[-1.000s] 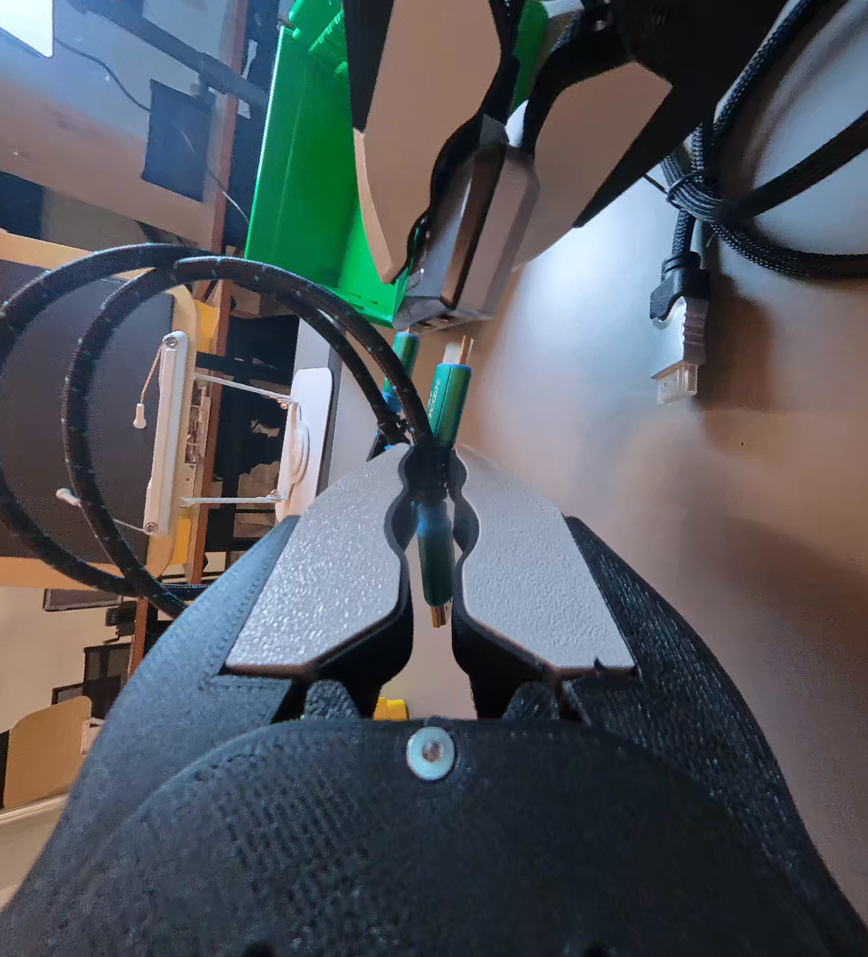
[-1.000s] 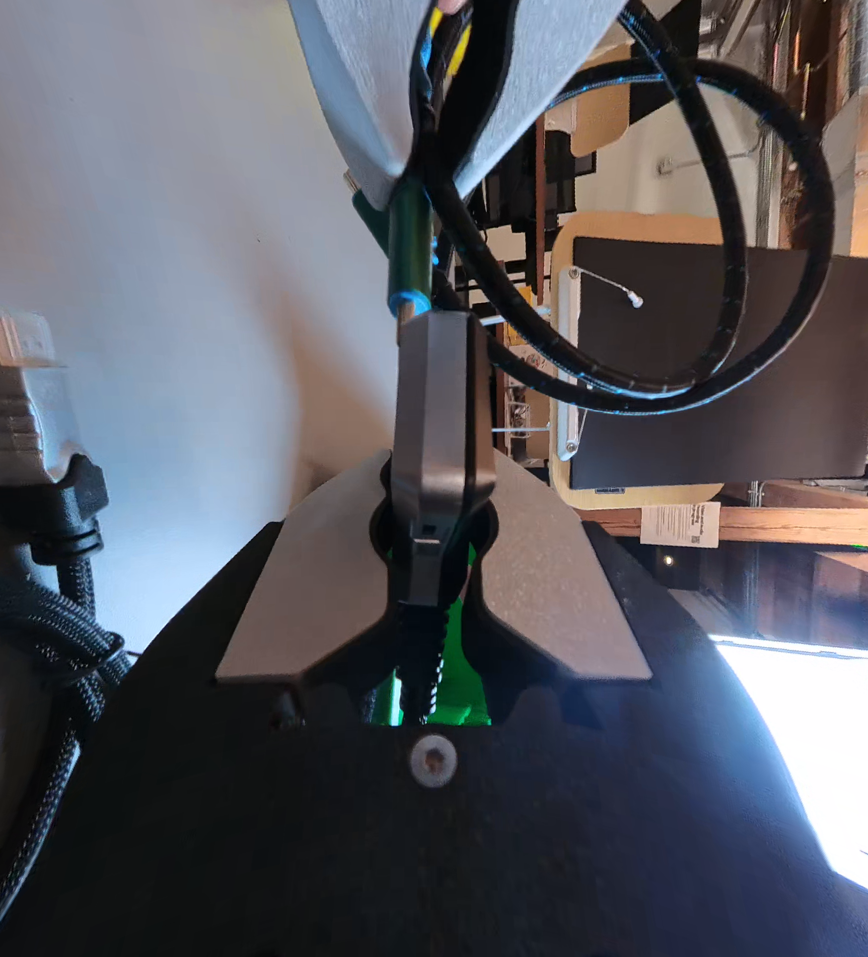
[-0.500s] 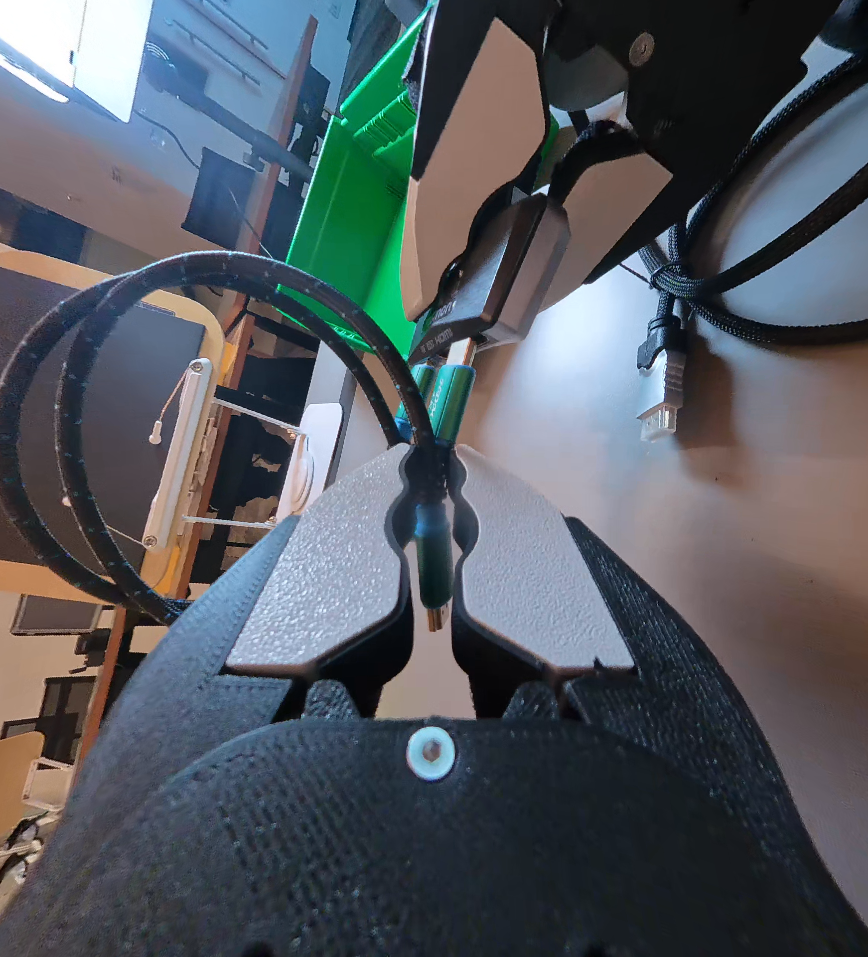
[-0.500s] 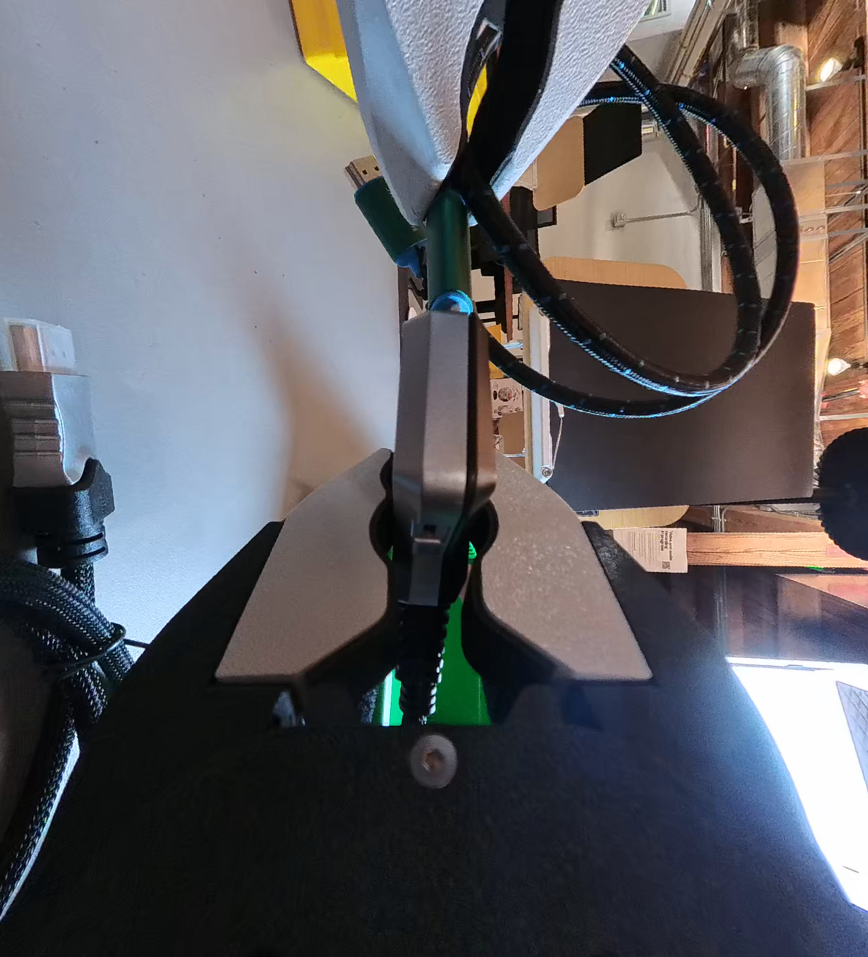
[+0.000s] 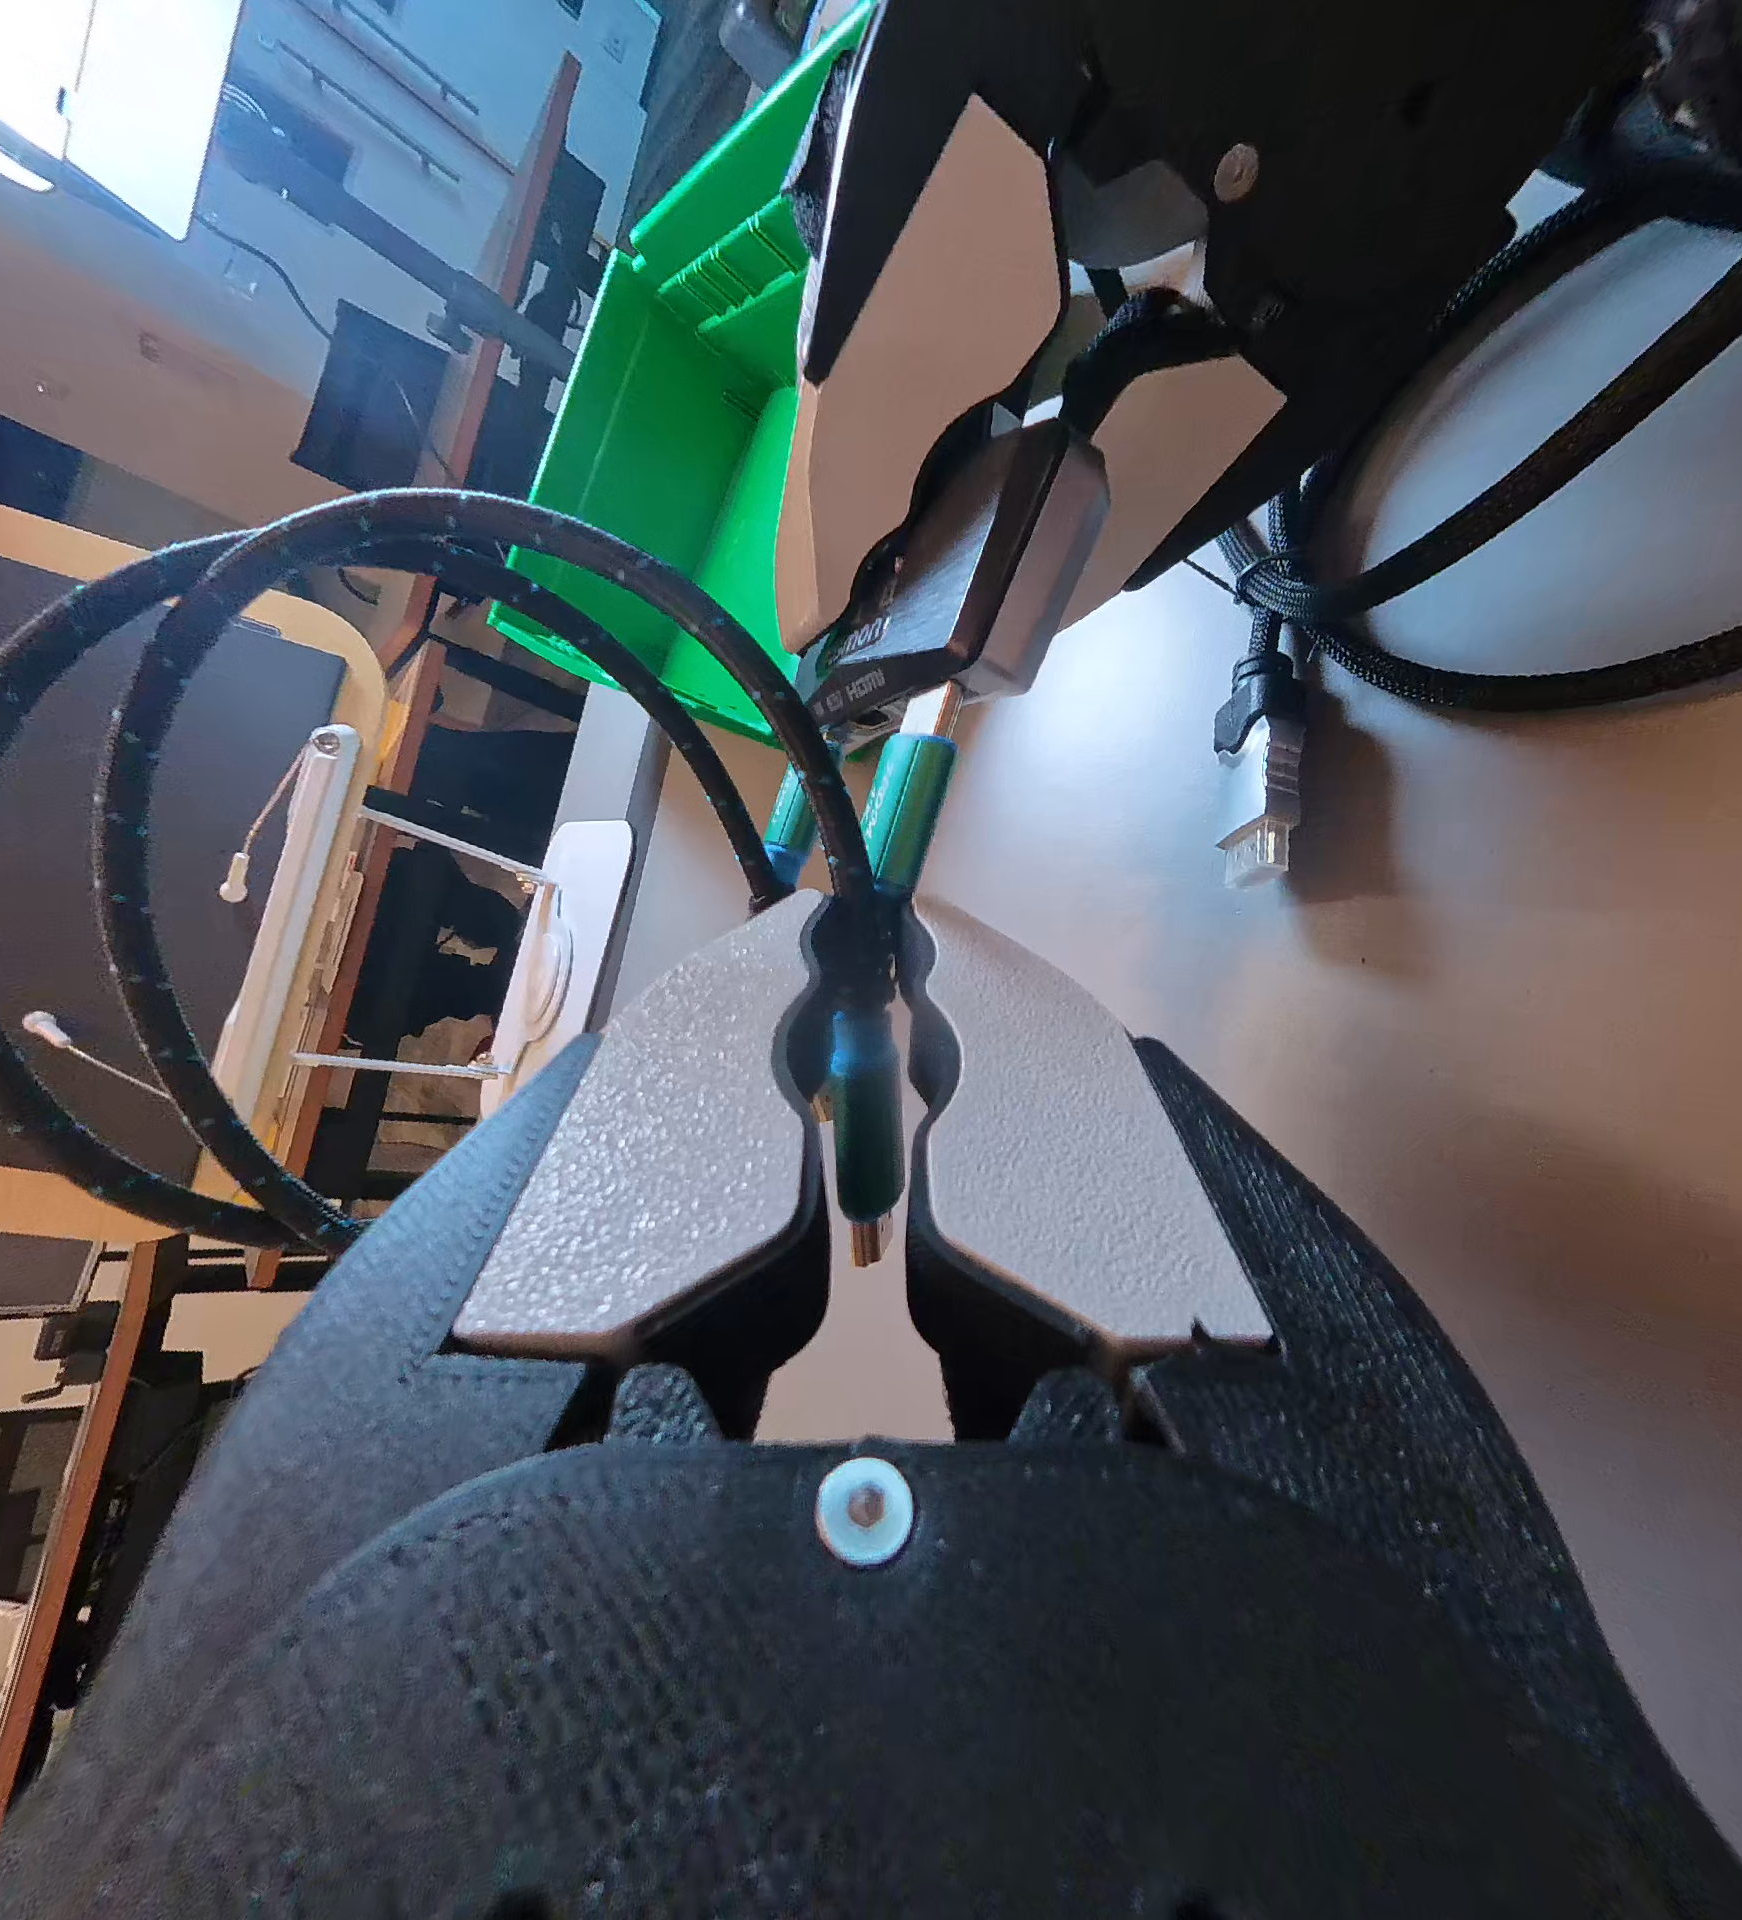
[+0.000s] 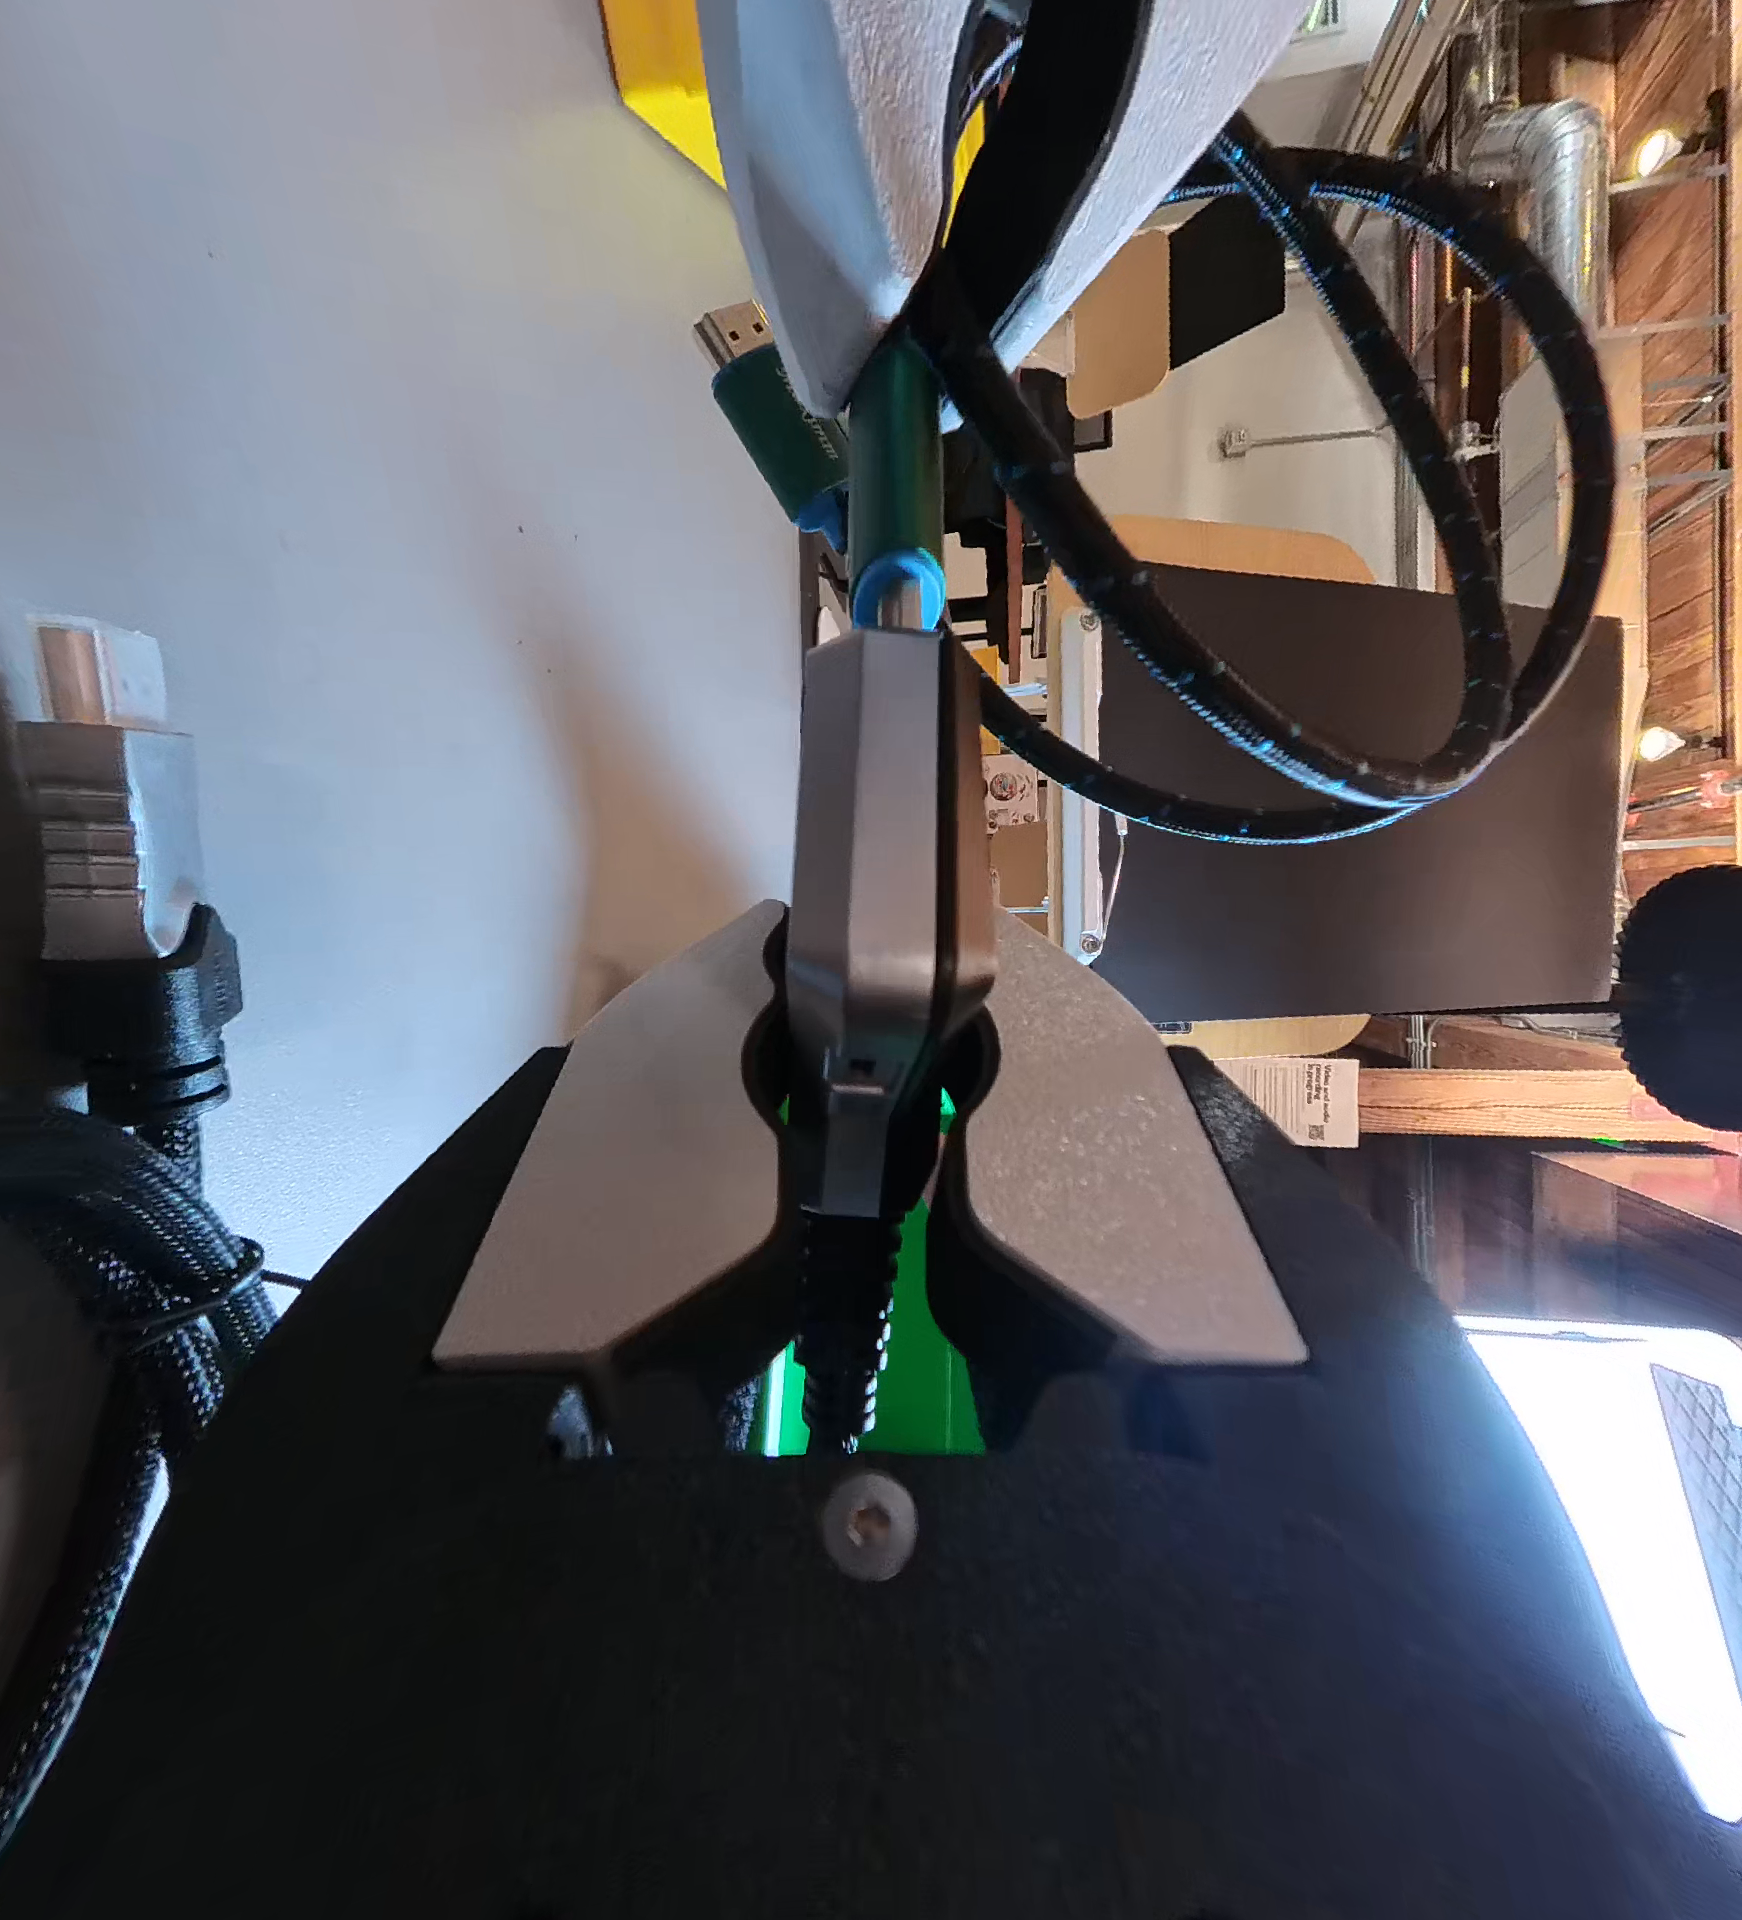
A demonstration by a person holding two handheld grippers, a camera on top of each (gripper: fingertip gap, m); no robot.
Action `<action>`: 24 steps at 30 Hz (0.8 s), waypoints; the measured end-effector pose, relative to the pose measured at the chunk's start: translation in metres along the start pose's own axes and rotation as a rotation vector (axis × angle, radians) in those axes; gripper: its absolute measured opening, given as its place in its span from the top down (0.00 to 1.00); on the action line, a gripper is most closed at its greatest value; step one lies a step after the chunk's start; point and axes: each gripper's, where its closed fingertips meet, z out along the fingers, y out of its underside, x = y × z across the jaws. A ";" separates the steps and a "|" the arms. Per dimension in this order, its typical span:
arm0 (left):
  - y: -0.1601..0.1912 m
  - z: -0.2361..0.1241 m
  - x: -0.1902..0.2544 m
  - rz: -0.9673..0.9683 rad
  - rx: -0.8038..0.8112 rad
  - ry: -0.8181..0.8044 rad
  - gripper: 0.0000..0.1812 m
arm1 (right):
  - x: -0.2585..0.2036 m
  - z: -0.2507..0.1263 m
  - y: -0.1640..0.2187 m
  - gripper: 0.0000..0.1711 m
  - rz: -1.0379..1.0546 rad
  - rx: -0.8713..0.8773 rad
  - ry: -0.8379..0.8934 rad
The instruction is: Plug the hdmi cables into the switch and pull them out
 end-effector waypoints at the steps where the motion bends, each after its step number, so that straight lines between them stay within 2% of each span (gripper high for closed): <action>1: 0.002 0.001 0.001 -0.004 -0.012 0.005 0.94 | -0.001 0.000 -0.002 0.86 -0.007 0.004 -0.003; 18: 0.011 0.011 0.020 0.017 -0.117 0.073 0.94 | -0.025 0.004 0.006 0.87 -0.010 -0.132 -0.121; 20: 0.009 0.009 0.020 -0.023 -0.092 0.106 0.94 | -0.025 0.003 0.003 0.87 0.031 -0.122 -0.134; 22: 0.002 0.002 0.008 -0.147 -0.028 0.130 0.94 | -0.017 0.002 0.000 0.87 0.094 -0.116 -0.132; 24: 0.000 0.001 0.007 -0.147 -0.033 0.138 0.94 | -0.018 0.002 0.000 0.88 0.102 -0.116 -0.150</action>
